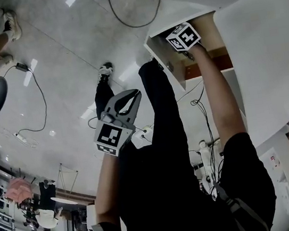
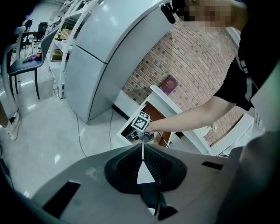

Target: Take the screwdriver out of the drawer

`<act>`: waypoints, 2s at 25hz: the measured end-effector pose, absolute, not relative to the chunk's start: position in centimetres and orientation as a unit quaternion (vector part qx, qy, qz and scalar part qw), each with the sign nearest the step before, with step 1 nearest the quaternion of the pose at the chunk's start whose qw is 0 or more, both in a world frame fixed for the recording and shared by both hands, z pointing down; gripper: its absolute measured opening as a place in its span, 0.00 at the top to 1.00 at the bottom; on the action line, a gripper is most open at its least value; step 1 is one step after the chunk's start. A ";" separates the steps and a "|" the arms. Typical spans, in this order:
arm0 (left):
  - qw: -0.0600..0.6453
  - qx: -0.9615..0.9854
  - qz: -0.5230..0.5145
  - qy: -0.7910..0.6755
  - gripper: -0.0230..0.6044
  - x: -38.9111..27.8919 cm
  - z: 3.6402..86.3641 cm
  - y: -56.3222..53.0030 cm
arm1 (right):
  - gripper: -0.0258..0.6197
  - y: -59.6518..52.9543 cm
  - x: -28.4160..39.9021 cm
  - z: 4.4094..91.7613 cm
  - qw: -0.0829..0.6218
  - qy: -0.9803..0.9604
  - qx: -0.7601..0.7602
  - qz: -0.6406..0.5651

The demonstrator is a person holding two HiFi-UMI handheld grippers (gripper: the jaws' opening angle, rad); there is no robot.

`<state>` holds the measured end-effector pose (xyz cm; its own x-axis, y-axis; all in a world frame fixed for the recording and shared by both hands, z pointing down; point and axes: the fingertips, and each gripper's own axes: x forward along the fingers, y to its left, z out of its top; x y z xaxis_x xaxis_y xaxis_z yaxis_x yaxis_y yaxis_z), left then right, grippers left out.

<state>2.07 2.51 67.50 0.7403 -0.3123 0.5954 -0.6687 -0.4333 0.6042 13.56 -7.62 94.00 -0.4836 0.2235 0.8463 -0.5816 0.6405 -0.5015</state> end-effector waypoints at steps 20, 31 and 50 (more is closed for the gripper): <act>0.435 0.823 0.206 -0.302 0.93 1.6 67.5 1.8 | 0.77 -7.0 13.5 92.6 0.443 -0.765 0.118 0.453; 0.421 0.834 0.215 -0.286 0.93 1.2 65.1 1.2 | 0.77 -5.9 15.7 88.7 0.442 -0.758 0.160 0.451; 0.393 0.852 0.258 -0.231 0.93 0.1 63.3 3.7 | 0.77 -2.0 14.3 80.4 0.408 -0.763 0.211 0.454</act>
